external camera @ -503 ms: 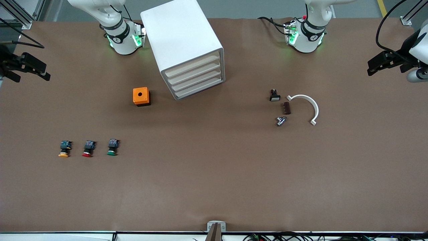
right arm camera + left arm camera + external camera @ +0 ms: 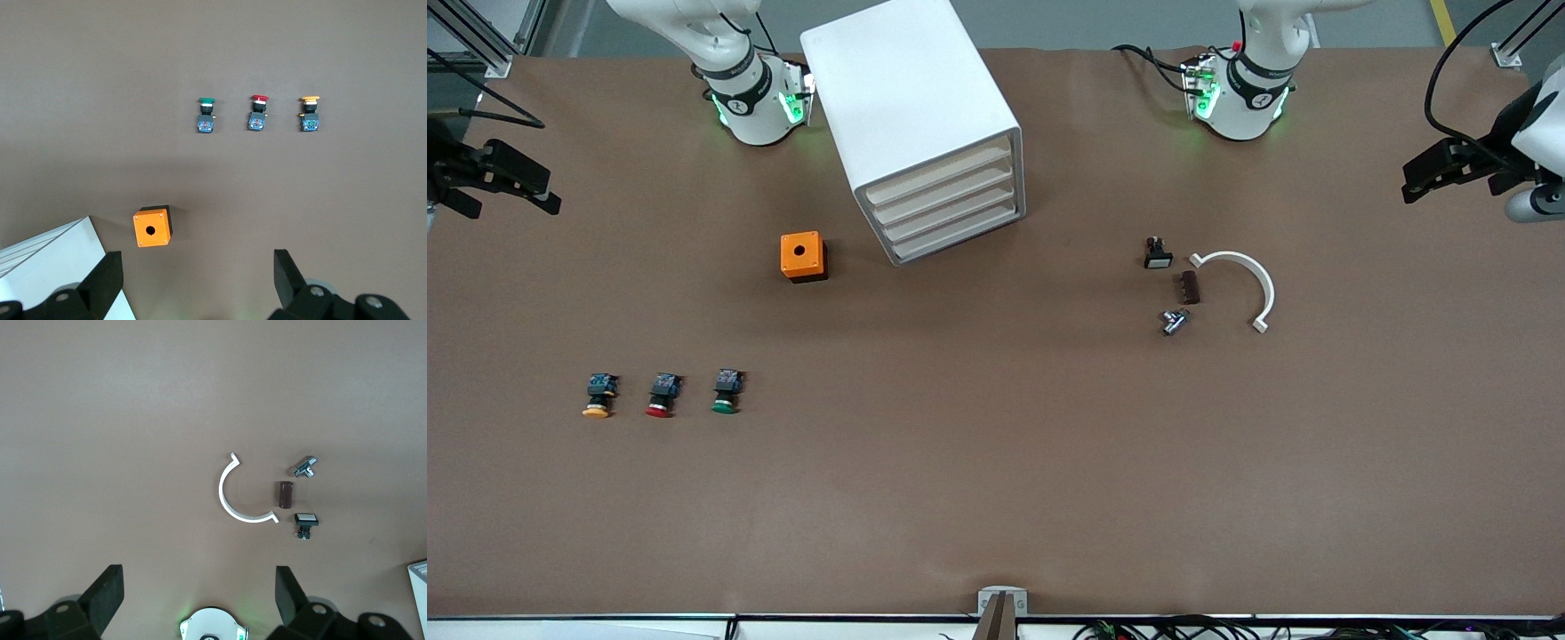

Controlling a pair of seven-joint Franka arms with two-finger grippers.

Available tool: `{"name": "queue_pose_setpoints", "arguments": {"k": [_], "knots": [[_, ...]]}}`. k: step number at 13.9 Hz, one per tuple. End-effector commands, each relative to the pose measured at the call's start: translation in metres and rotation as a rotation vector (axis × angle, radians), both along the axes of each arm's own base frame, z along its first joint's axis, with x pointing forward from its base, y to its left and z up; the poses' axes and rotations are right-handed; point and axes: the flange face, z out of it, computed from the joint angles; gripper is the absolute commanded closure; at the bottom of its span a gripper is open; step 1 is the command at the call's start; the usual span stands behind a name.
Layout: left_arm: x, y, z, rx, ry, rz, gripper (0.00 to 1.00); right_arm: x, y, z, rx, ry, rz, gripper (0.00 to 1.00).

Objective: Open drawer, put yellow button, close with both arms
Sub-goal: 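Move the left gripper toward the cabinet while the right gripper reaches the buttons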

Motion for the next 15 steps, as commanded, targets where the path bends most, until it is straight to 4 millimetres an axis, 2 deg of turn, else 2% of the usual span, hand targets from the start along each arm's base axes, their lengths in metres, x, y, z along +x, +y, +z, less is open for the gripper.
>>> {"name": "queue_pose_setpoints", "arguments": {"k": [1, 5, 7, 8, 10, 11, 13, 14, 15], "knots": [[0.022, 0.002, -0.029, 0.011, 0.047, -0.014, 0.0, -0.009, -0.002, 0.003, 0.016, -0.008, 0.006, 0.0], [0.046, -0.01, -0.073, -0.007, 0.091, -0.014, 0.0, -0.008, -0.002, 0.001, 0.002, 0.002, 0.009, 0.0], [0.059, -0.015, -0.094, -0.013, 0.101, 0.012, 0.0, -0.007, -0.008, 0.002, 0.0, 0.003, -0.004, 0.0], [0.064, -0.027, -0.107, -0.008, 0.112, 0.028, 0.0, -0.004, -0.011, 0.002, -0.005, 0.001, -0.007, 0.0], [0.071, -0.052, -0.136, 0.013, 0.152, 0.08, 0.0, 0.004, -0.032, -0.006, -0.004, 0.018, -0.03, 0.0], [0.073, -0.069, -0.151, 0.027, 0.173, 0.107, 0.0, 0.01, -0.035, -0.015, -0.007, 0.035, -0.036, 0.0], [0.08, -0.091, -0.176, 0.051, 0.193, 0.172, 0.0, 0.028, -0.04, -0.048, -0.009, 0.092, -0.047, 0.0], [0.083, -0.104, -0.187, 0.063, 0.202, 0.199, 0.0, 0.036, -0.054, -0.067, -0.006, 0.124, -0.066, 0.0], [0.083, -0.121, -0.197, 0.077, 0.21, 0.216, 0.0, 0.039, -0.061, -0.068, -0.008, 0.114, -0.075, 0.0]]}}
